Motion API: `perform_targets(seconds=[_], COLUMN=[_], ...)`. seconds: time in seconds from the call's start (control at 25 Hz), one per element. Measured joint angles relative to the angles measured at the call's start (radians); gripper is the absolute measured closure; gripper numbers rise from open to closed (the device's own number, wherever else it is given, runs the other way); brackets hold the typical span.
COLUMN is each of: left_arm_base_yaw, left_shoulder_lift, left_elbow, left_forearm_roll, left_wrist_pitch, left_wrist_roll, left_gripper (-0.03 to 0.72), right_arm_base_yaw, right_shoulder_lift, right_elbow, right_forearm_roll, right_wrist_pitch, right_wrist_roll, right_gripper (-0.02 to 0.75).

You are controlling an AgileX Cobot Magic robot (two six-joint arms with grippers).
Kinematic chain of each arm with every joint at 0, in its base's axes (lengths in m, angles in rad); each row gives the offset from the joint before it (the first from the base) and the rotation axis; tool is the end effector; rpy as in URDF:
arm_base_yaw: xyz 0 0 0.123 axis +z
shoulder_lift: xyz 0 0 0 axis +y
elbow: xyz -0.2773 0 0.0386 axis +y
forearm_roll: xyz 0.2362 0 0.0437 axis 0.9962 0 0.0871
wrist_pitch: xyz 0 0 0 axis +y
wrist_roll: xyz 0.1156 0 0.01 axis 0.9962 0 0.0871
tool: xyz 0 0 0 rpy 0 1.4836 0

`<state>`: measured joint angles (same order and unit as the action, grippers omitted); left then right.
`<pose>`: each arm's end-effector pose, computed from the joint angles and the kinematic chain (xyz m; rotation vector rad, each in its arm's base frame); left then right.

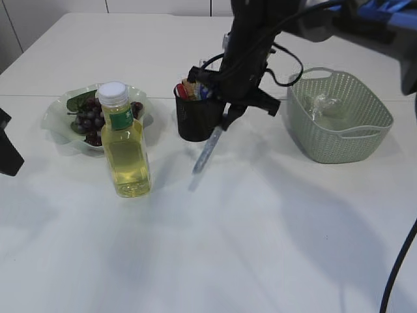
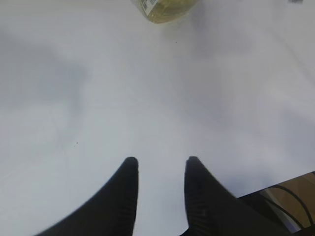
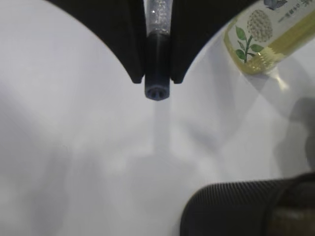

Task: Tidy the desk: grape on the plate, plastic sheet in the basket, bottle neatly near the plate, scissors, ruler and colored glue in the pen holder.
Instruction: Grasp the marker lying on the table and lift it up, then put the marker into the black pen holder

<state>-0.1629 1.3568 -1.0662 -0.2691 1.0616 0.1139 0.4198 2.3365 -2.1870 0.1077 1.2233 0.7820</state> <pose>0.2455 -0.0677 0.2693 0.2554 2.8089 -0.3722 0.4451 0.2115 0.1934 0.5623 2.8897 0.3684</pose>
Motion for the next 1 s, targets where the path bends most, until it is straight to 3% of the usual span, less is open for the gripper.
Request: perform_targets(seconds=[0.28, 0.52, 1.0], left_arm_base_yaw=[0.0, 0.0, 0.0], left_shoulder_lift=[0.0, 0.0, 0.0], left_elbow=[0.0, 0.0, 0.0], left_forearm_roll=[0.002, 0.002, 0.0], left_wrist_pitch=[0.0, 0.002, 0.031], left_wrist_roll=[0.0, 0.0, 0.0], left_gripper=[0.449, 0.449, 0.449], right_arm_base_yaw=[-0.111, -0.139, -0.162], right_shoulder_lift=[-0.074, -0.079, -0.072], right_elbow=[-0.038, -0.125, -0.139], right_forearm_roll=[0.004, 0.108, 0.372], right_wrist_pitch=[0.006, -0.022, -0.376], right_wrist_roll=[-0.223, -0.504, -1.027], right_gripper=[0.645, 0.645, 0.645])
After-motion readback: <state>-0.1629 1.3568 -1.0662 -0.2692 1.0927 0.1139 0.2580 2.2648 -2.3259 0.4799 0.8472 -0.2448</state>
